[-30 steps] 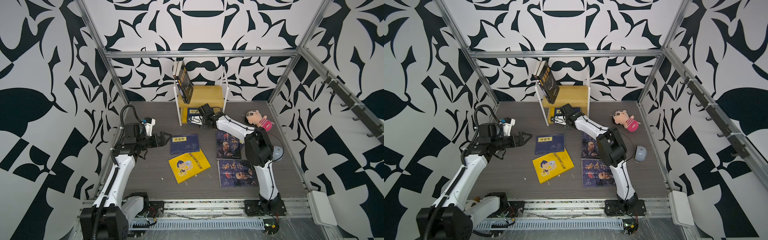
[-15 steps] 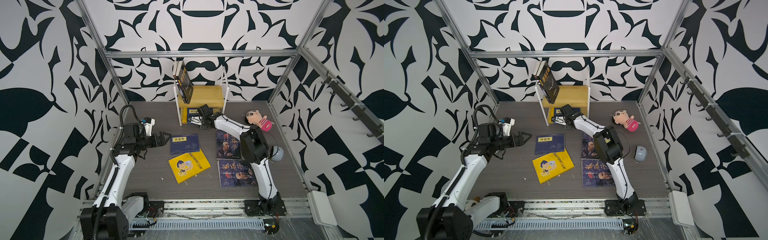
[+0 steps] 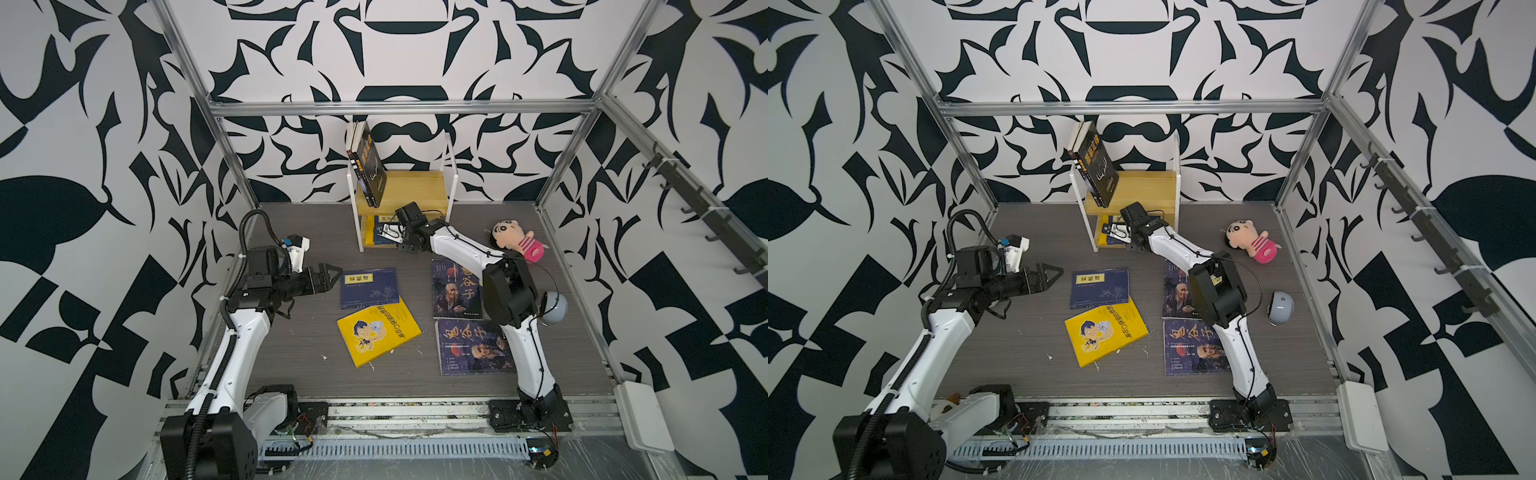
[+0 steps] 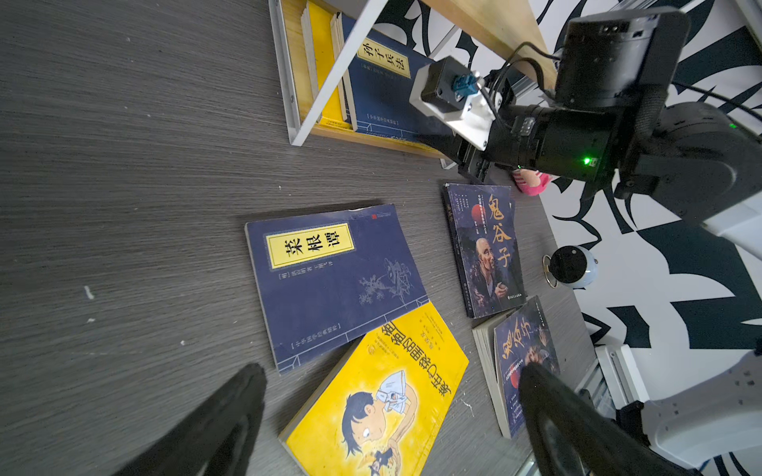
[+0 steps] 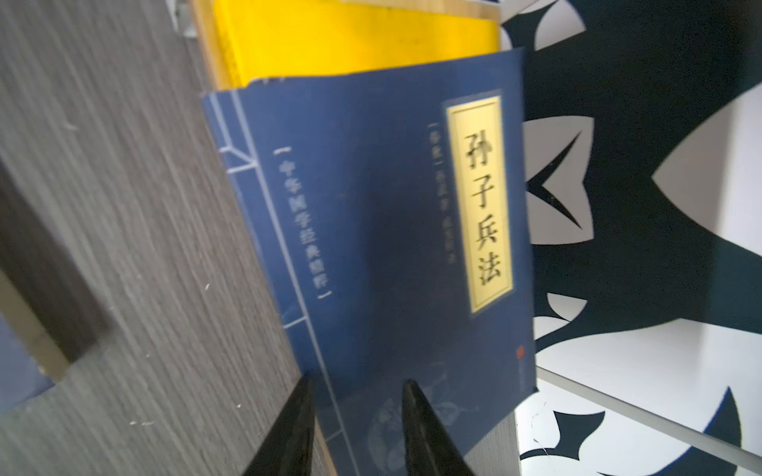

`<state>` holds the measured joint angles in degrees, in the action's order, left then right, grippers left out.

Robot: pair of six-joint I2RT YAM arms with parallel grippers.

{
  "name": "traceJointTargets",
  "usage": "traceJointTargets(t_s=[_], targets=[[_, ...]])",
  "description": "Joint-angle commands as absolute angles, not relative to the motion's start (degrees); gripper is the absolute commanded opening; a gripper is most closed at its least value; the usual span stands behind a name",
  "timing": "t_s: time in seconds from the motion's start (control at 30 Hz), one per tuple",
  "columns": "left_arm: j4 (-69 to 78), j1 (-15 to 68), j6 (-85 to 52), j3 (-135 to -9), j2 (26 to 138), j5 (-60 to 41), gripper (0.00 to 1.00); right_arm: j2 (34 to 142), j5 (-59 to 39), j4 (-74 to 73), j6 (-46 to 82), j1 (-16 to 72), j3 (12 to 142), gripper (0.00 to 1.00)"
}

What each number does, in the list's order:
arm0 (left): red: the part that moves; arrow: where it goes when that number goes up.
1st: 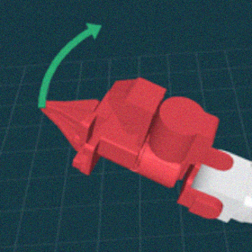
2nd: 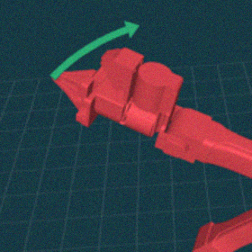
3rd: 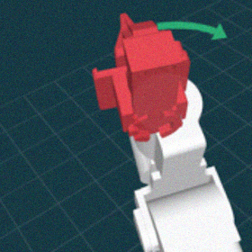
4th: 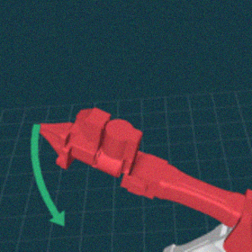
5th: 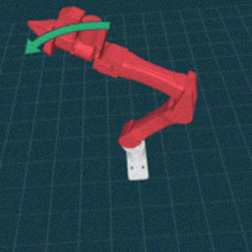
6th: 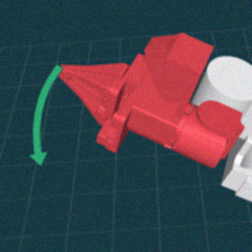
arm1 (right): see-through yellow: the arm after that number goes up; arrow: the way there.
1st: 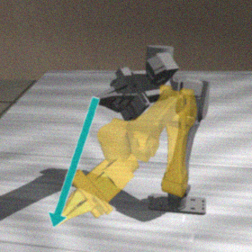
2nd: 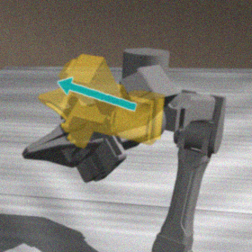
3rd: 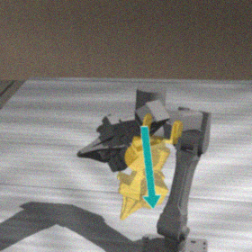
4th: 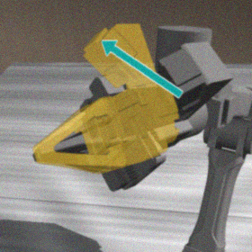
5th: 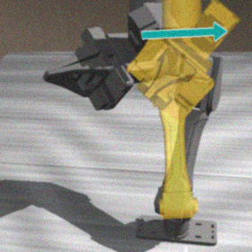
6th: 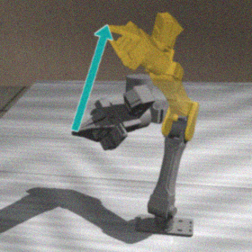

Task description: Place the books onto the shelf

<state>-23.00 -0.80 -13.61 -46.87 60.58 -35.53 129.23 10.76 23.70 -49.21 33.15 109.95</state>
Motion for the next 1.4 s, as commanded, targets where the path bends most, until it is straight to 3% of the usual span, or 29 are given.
traceJointTargets(t_s=[0.0,0.33,0.43,0.67,0.9,1.37], targets=[[-22.6,-1.1,-13.1,-46.2,59.4,-36.1,1.00,129.3,9.6,22.7,-46.4,33.0,112.7,0.36],[-22.1,-1.1,-12.7,-45.9,60.1,-35.3,1.00,129.8,3.1,27.2,-44.5,33.1,114.1,0.57],[-22.0,-1.1,-12.7,-46.0,60.1,-35.4,0.99,130.7,3.3,26.5,-43.9,33.2,114.6,0.58],[-22.0,-1.2,-12.6,-45.9,60.1,-35.1,1.00,132.2,6.0,23.8,-41.9,33.6,115.8,0.51],[-22.0,-1.5,-12.7,-45.9,60.1,-35.2,0.99,133.1,8.0,21.5,-39.8,33.7,116.4,0.38],[-21.8,-1.8,-12.9,-45.5,60.2,-35.3,1.00,134.2,5.7,21.7,-38.9,33.8,118.2,0.35]])
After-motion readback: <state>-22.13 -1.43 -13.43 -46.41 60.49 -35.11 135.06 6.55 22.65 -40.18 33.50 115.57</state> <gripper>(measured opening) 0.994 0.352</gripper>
